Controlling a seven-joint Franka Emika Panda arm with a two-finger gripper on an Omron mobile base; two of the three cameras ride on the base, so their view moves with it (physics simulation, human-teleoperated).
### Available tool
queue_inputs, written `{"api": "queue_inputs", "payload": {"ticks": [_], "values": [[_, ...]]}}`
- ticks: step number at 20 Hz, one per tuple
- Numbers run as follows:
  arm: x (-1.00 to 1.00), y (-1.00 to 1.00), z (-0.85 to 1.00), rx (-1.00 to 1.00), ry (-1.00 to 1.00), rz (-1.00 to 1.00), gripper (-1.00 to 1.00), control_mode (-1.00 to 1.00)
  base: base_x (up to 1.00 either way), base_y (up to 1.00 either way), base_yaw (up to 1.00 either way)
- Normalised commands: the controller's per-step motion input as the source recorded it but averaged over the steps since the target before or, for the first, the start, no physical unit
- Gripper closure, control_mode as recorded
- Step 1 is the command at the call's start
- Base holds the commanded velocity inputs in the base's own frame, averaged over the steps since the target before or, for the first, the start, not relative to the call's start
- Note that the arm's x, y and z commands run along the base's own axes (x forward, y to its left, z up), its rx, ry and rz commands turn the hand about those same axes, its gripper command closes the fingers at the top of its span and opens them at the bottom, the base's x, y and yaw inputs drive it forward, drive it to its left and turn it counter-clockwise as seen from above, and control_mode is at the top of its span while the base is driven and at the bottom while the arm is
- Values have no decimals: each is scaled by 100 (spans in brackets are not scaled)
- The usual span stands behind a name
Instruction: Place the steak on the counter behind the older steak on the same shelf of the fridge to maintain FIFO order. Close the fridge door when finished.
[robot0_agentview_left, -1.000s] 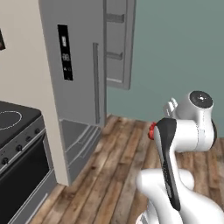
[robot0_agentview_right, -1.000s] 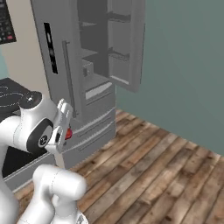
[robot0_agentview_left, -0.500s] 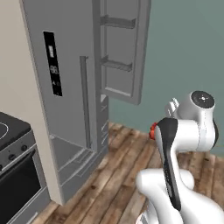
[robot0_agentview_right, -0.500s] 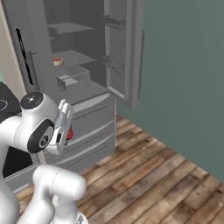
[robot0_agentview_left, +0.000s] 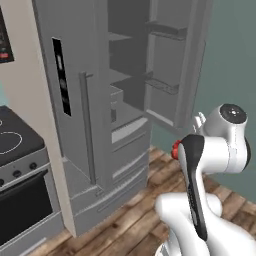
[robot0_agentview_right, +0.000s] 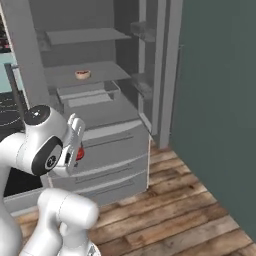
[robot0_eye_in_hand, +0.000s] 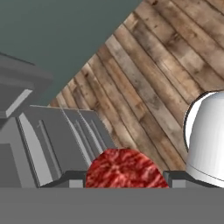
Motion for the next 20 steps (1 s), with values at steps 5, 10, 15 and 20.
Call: {"api": "queue_inputs", "payload": {"ticks": [5,10,15,20], "values": [[0,0,0,0,0,0,100,100,46,-55,54],[0,0,0,0,0,0,100,100,43,-55,51],[0,0,0,0,0,0,100,100,59,-38,44],[0,0,0,0,0,0,100,100,49,-46,41]]}}
